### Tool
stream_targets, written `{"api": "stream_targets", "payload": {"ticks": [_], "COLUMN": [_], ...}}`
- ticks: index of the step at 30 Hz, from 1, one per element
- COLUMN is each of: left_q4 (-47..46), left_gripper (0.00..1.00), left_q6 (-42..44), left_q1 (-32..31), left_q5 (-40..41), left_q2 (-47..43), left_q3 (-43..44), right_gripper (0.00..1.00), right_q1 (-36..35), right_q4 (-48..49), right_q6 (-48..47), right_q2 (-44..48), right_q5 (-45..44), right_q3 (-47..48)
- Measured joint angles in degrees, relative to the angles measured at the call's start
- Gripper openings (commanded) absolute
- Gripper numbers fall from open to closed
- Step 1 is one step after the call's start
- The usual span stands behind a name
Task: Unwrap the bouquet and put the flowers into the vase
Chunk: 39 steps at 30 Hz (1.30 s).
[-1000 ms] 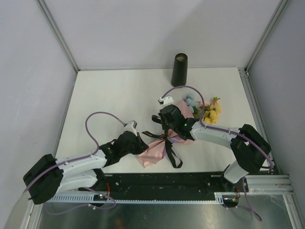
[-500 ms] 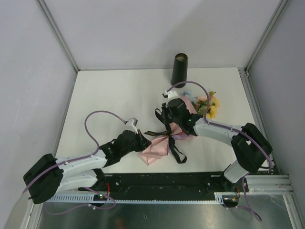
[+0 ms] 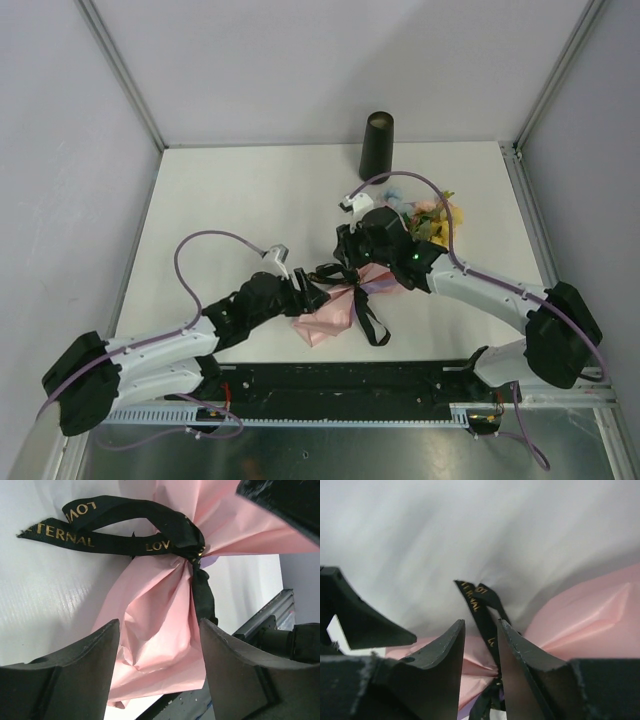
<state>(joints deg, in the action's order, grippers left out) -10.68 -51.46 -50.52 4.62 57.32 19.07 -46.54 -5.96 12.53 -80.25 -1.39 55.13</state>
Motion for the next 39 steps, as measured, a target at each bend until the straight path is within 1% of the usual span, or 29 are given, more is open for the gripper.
{"api": "stream_targets", "payload": {"ticks": [6, 11, 15, 19, 21, 23, 25, 28, 34, 39], "left_q4": [1.86, 3.82, 4.52, 4.57, 4.57, 4.61, 4.68, 4.66, 4.70, 4.68], "left_gripper": [0.72, 0.71, 0.68, 0.57, 0.51, 0.41, 0.34, 0.29, 0.27, 0.32], "left_q6": [-0.09, -0.61, -0.92, -1.14, -1.25, -1.51, -1.60, -1.77, -2.05, -2.08], "left_q1": [0.00, 0.00, 0.00, 0.00, 0.00, -0.04, -0.11, -0.20, -0.20, -0.22], "left_q5": [-0.68, -0.81, -0.83, -0.85, -0.94, -0.98, -1.01, -0.98, -0.94, -0.92], "left_q2": [-3.78, -4.07, -2.47, -0.15, 0.87, 1.55, 1.88, 1.90, 1.42, 1.16], "left_q3": [-1.84, -3.91, -4.26, -4.26, -4.26, -4.26, -4.28, -4.28, -4.55, -4.72], "right_gripper": [0.37, 0.36, 0.36, 0.37, 0.41, 0.44, 0.45, 0.45, 0.45, 0.49], "right_q1": [-1.77, -2.36, -2.36, -2.36, -2.36, -2.36, -2.47, -2.78, -4.31, -4.83], "right_q4": [-0.83, -3.13, -4.98, -7.34, -8.55, -10.01, -12.17, -14.56, -17.29, -18.27], "right_q6": [-4.59, -6.86, -8.02, -8.59, -8.79, -9.27, -10.01, -10.73, -11.13, -11.08], "right_q2": [-1.40, -7.15, -12.31, -17.59, -19.26, -20.55, -21.92, -23.67, -26.86, -28.96], "right_q5": [7.28, 11.41, 12.90, 12.50, 11.69, 10.75, 9.73, 7.98, 4.50, 3.10], "right_q3": [0.17, 2.23, 5.20, 9.09, 10.29, 11.26, 12.52, 14.58, 18.29, 20.74]}}
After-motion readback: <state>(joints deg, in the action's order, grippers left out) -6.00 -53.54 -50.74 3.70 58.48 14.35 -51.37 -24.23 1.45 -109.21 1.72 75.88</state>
